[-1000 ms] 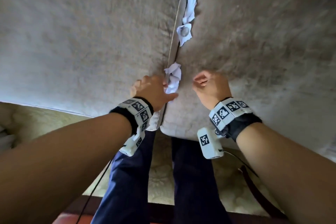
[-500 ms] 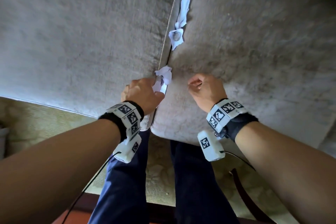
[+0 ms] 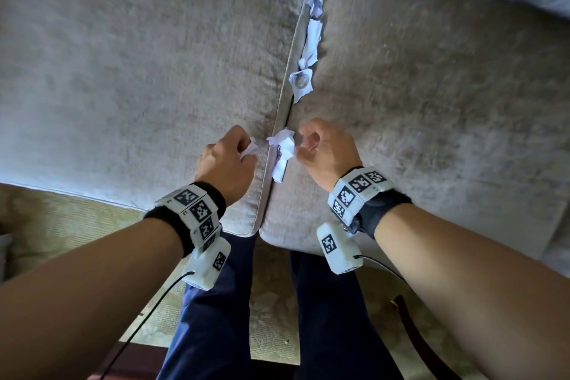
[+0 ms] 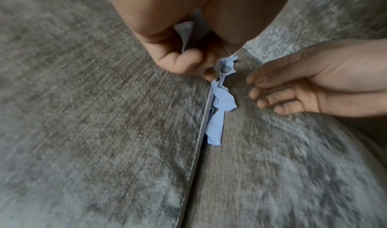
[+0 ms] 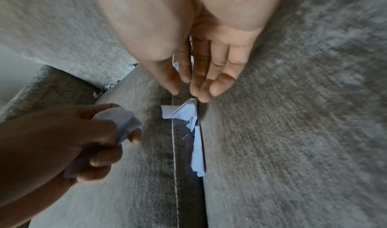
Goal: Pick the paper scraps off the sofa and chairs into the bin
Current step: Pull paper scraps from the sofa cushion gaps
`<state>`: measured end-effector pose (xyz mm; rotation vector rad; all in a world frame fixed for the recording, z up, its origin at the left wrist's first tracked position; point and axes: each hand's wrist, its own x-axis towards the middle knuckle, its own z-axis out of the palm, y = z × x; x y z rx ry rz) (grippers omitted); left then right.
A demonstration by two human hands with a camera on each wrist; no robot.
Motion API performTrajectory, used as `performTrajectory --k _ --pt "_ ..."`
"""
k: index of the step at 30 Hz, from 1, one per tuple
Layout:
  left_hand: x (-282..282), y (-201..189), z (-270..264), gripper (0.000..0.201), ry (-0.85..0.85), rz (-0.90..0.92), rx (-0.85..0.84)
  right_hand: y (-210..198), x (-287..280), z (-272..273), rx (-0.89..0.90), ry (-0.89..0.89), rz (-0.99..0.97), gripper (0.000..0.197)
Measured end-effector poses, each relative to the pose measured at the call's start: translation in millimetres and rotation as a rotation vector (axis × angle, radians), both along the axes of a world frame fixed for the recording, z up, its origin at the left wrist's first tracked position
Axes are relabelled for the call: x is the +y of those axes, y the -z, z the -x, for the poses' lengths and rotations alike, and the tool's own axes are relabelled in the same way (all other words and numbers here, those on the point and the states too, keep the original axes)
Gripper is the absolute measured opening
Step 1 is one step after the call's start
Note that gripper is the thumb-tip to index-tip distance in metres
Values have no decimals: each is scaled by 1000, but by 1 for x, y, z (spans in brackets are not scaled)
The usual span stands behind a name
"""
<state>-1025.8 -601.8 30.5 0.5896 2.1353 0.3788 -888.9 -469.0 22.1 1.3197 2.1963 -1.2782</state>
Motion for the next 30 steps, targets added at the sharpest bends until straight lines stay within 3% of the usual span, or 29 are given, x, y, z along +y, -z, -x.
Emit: performTrajectory --k 3,7,10,16,24,30 --pt "-3 4 5 8 11 -5 20 7 -6 11 -50 -119 -12 34" --pt "-9 7 11 12 -7 -16 17 15 -10 23 -155 -221 -57 51" --pt "-15 9 12 14 -16 -32 17 18 -12 28 -216 -247 -83 44" --pt "-24 6 10 20 -16 -54 30 20 -16 38 -275 -238 -145 3" --pt "-17 1 8 24 -14 -42 6 15 -4 31 -201 -167 -134 17" --pt "-3 -1 4 10 -4 -40 -12 -1 17 13 -113 -9 -124 32"
